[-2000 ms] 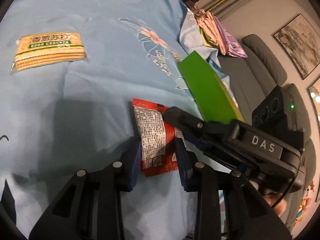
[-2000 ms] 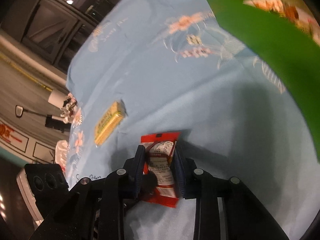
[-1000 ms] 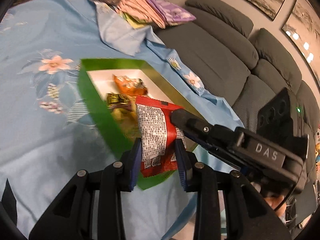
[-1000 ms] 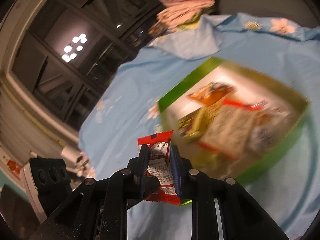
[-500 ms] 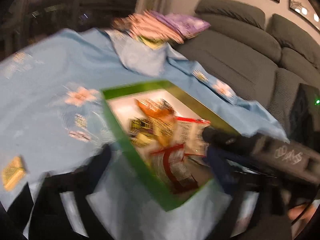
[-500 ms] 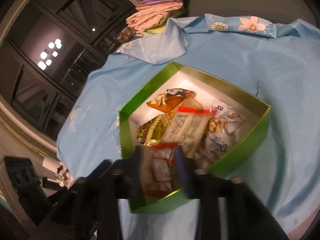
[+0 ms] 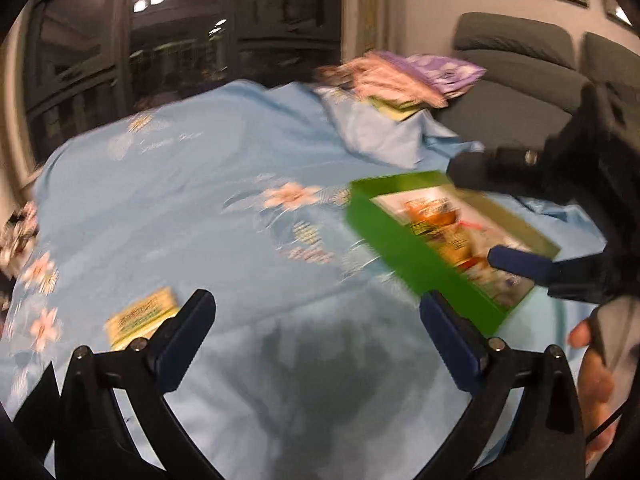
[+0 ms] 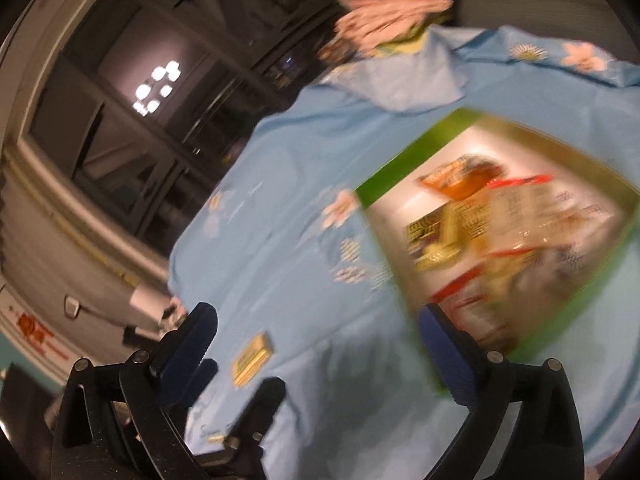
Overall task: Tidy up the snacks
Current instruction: 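Move the right tool to the yellow soda-cracker pack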
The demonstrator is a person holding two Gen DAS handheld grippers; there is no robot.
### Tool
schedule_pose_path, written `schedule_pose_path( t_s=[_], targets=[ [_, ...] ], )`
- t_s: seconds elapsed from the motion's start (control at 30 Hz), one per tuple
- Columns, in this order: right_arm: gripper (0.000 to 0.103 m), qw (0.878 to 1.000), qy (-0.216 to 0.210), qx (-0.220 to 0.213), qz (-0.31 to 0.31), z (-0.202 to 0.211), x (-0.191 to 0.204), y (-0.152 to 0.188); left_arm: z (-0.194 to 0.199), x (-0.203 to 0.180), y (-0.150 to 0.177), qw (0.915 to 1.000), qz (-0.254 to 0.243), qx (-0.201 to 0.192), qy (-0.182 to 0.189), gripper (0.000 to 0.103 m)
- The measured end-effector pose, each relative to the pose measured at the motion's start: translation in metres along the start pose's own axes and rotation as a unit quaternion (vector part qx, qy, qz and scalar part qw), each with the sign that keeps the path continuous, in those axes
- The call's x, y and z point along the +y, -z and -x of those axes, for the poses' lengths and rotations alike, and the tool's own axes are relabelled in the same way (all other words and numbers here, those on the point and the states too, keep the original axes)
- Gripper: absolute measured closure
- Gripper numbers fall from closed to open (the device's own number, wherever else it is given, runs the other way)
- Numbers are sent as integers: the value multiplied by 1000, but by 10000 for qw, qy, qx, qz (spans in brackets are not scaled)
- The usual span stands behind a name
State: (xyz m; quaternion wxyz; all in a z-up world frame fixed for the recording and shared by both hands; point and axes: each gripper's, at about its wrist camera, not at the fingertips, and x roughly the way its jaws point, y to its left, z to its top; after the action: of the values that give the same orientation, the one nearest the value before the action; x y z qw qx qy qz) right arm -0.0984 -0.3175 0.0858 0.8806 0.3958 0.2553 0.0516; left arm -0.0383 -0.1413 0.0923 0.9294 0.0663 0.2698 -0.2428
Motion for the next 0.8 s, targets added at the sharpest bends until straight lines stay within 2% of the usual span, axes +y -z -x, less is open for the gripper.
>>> schedule_pose_path(
  t_s=[0.13,0.2,0.27,0.33,0.43,0.57,0.63,0.8],
  targets=[
    [2,9986,-18,459,265,-42,31,14,9,49,32,9980,517,85,-358,1],
    [2,9962,152,667,537,-63,47,23,19,75,56,9947,711,43,-735,1],
    [2,9909,371,921,914,-87,67,37,22,102,75,9873,1010,274,-1198,1],
    [2,9841,440,1155,1274,-111,86,51,25,122,87,9795,1333,414,-1451,1],
    [2,9785,383,1241,1601,-140,109,66,31,147,91,9695,1555,490,-1829,1],
    [2,9612,543,1670,2126,-190,141,84,47,169,91,9644,1996,279,-1714,1],
    [2,9479,742,1926,2425,-223,154,96,52,178,90,9620,2100,257,-1726,1],
    [2,9192,1317,2437,2798,-275,165,126,61,193,92,9532,1953,227,-2297,1]
  ],
)
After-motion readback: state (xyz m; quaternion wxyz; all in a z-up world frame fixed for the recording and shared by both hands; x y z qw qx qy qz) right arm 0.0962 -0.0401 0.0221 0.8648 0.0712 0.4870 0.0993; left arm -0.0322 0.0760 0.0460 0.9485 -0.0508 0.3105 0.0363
